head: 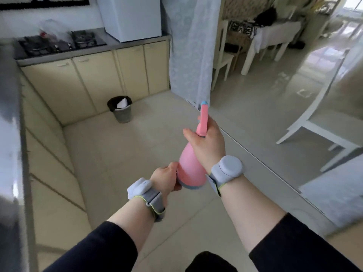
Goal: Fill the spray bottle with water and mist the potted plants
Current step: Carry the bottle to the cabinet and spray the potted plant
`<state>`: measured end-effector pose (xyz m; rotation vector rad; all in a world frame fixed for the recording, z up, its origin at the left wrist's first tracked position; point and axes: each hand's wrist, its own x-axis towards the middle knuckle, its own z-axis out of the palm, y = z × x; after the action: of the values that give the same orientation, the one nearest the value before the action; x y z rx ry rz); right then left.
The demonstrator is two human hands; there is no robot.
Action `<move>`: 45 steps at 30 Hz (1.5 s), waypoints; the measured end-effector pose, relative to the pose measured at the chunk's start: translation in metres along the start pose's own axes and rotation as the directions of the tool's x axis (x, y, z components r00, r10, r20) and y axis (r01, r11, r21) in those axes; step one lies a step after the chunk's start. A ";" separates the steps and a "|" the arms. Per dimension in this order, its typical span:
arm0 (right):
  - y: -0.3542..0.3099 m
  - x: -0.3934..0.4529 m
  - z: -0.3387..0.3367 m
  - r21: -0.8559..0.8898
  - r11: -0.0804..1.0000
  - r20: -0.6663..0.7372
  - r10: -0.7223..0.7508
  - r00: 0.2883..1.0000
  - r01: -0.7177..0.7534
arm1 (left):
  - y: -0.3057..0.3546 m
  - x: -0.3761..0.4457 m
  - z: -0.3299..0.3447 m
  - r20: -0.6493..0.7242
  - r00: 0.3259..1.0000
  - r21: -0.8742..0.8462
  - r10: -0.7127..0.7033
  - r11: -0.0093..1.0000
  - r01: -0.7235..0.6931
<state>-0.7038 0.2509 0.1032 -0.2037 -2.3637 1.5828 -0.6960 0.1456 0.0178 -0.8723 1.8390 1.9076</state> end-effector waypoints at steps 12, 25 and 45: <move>0.051 0.175 -0.036 -0.017 1.000 -0.152 0.021 0.988 -0.024 | 0.100 0.109 0.127 0.199 0.979 0.114 0.048 0.991 -0.072; 0.101 0.379 -0.078 -0.012 0.998 -0.289 0.058 0.956 -0.064 | 0.219 0.234 0.276 0.255 0.965 0.195 0.063 0.974 -0.115; 0.176 0.692 -0.111 -0.002 0.982 -0.612 0.147 0.777 -0.188 | 0.404 0.447 0.478 0.540 0.841 0.366 0.037 0.889 -0.275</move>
<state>-1.3324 0.6065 0.0909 -0.8310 -1.9105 1.2491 -1.3775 0.5029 0.0247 -0.0340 1.8975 1.5118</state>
